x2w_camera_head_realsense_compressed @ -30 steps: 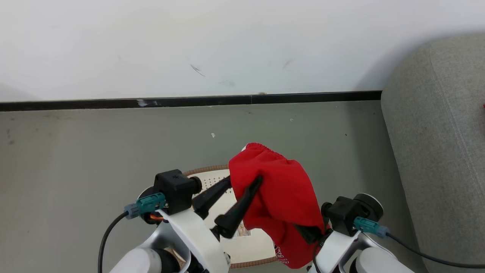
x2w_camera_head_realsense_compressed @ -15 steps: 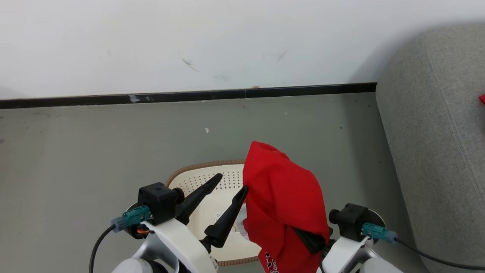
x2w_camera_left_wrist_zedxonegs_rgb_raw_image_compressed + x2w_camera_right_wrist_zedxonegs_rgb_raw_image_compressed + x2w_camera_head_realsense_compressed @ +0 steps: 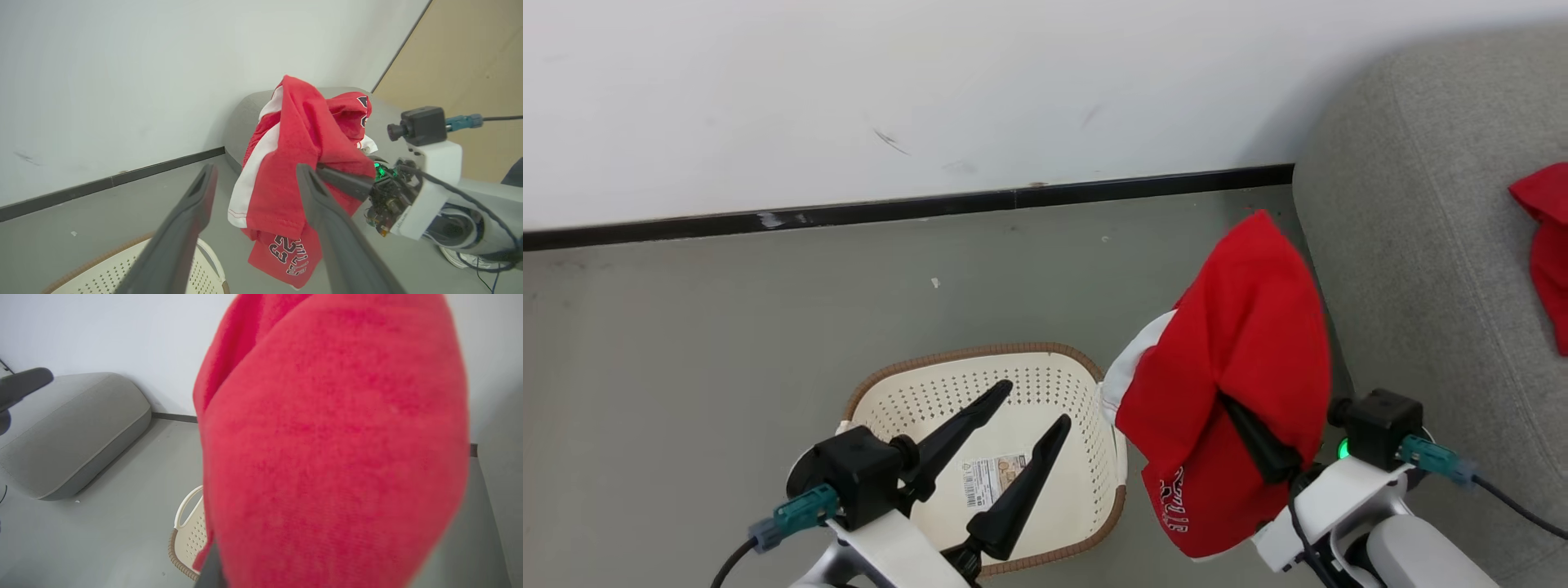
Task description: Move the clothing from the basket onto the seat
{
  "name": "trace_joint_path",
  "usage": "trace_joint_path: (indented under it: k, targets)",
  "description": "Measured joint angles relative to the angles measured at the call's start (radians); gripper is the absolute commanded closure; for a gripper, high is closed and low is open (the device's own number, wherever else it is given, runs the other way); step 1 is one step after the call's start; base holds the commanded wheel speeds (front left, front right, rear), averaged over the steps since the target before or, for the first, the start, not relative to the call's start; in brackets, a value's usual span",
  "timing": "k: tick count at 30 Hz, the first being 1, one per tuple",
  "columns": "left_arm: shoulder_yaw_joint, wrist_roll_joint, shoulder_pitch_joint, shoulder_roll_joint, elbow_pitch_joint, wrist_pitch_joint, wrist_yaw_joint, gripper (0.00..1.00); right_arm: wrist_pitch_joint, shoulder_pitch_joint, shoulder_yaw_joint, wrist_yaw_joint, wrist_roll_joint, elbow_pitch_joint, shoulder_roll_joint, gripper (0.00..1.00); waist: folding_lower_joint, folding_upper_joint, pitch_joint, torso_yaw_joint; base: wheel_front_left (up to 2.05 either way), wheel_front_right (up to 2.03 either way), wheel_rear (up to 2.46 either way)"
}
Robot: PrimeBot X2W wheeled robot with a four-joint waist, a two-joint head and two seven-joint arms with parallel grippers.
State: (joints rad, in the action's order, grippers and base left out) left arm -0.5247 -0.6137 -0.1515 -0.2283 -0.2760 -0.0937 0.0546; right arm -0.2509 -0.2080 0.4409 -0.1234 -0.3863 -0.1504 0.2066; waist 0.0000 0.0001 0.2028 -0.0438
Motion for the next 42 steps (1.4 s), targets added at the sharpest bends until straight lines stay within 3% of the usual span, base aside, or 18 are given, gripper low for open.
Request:
trace_joint_path:
  k: [17, 33, 42]
  targets:
    - [-0.075, 0.03, 0.02, -0.015, -0.047, 0.038, 0.037, 0.0, 0.0, 0.071, -0.153, 0.0, 0.021, 0.064, -0.008, 1.0, 0.0, 0.0, -0.001, -0.111, 0.0, 0.0, 0.0]
    - [-0.098, 0.035, 0.02, -0.029, -0.075, 0.042, 0.045, 0.0, 0.0, 0.142, -0.255, 0.0, 0.062, 0.133, -0.016, 1.0, 0.0, 0.0, -0.002, -0.241, 0.0, 0.0, 0.0]
    - [-0.087, 0.049, 0.02, -0.033, -0.11, 0.042, 0.039, 0.0, 0.0, 0.146, -0.292, 0.0, 0.019, 0.14, -0.013, 1.0, 0.0, 0.0, 0.01, -0.309, 0.0, 0.0, 0.0]
